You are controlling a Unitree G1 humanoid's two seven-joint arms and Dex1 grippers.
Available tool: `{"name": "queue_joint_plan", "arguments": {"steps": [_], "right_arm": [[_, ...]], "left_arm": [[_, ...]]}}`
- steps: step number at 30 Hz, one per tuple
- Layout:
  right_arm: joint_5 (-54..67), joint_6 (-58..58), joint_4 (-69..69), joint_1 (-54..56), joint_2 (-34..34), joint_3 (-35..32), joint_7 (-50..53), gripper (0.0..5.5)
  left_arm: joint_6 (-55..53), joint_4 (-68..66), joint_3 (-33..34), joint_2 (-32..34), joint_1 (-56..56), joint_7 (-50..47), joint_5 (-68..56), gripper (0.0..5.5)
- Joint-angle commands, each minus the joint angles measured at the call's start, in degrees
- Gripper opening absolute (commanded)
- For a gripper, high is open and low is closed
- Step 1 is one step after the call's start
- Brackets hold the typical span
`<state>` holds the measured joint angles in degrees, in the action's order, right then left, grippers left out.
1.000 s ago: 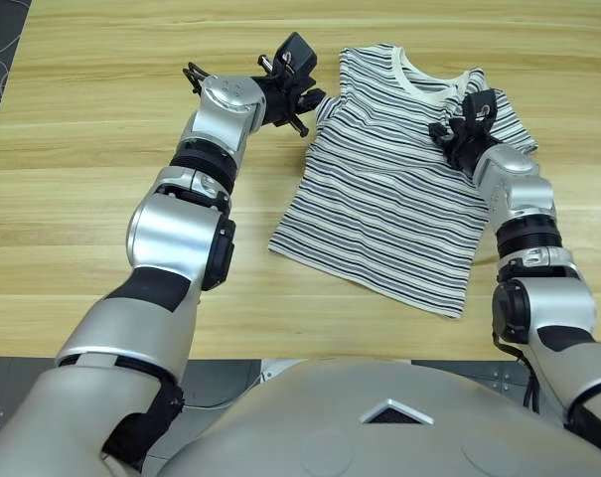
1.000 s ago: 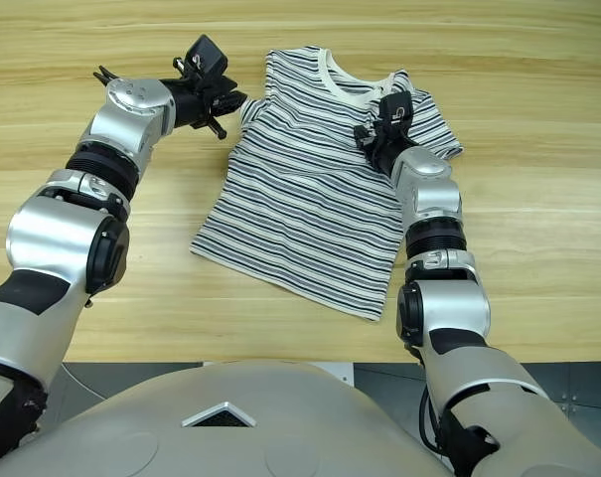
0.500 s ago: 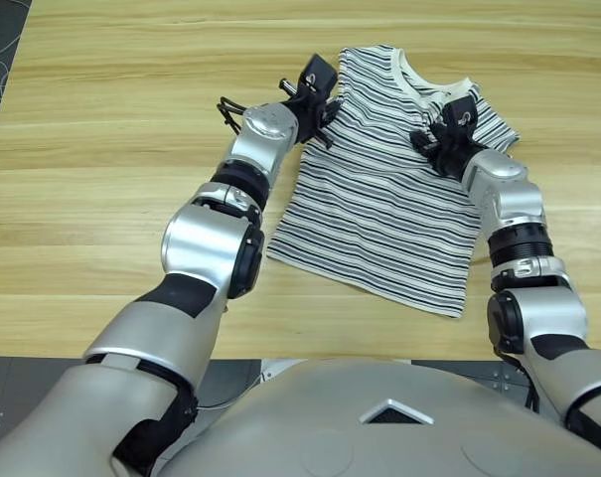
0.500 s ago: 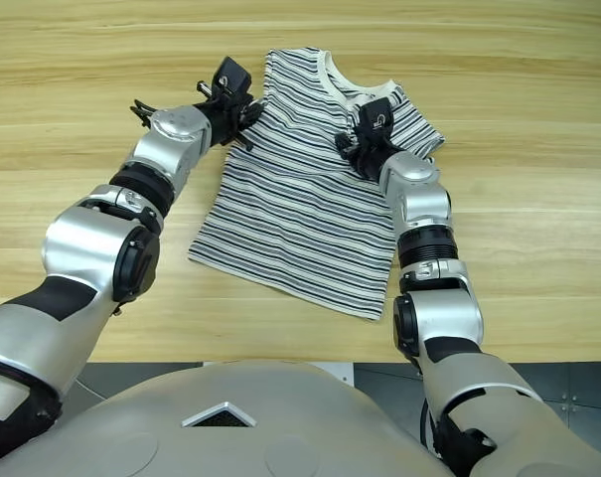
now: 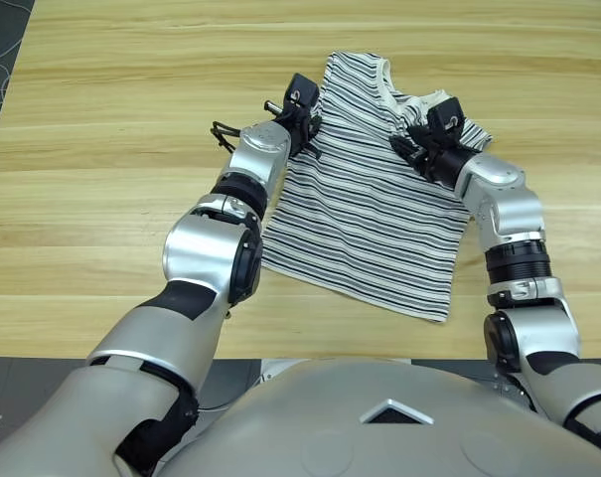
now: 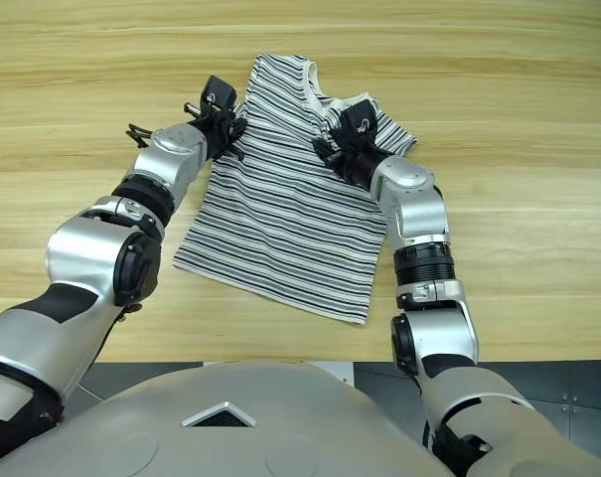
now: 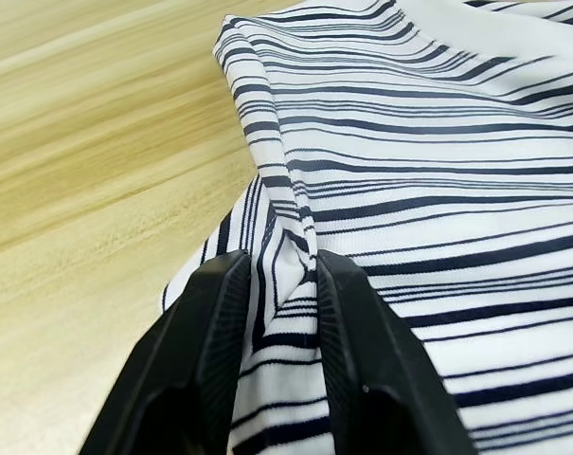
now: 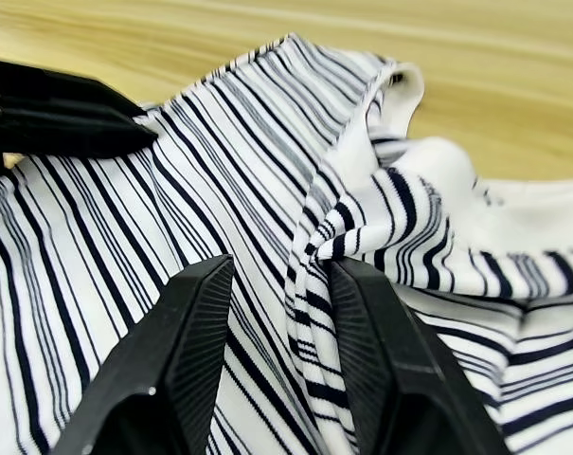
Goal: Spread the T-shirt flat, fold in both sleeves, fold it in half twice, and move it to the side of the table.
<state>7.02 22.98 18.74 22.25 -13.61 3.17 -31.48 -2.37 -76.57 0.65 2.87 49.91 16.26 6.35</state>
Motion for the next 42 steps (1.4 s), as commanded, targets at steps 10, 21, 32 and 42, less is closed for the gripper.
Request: {"name": "queue_joint_plan", "arguments": {"steps": [10, 21, 32, 42], "right_arm": [[-0.16, 1.12, -2.99, 0.66, -4.21, -5.45, 5.77, 1.84], [-2.81, -3.19, 18.32, 5.24, -0.65, -3.0, 7.04, 1.84], [-1.53, -7.99, 42.84, 10.85, -7.21, -10.67, 17.02, 1.84], [3.17, -4.78, 37.46, 7.23, -5.89, -16.27, 19.19, 1.84]], "left_arm": [[-2.01, -0.34, 3.62, 5.28, -9.84, 0.28, -2.11, 1.26], [-0.45, 1.08, 4.48, 6.38, -8.95, 0.55, -3.32, 1.26], [-0.02, 1.33, 4.74, 6.2, -8.07, -0.77, -3.64, 1.26], [3.9, 2.04, 11.58, 7.84, -8.55, -11.29, -8.54, 1.26]]}}
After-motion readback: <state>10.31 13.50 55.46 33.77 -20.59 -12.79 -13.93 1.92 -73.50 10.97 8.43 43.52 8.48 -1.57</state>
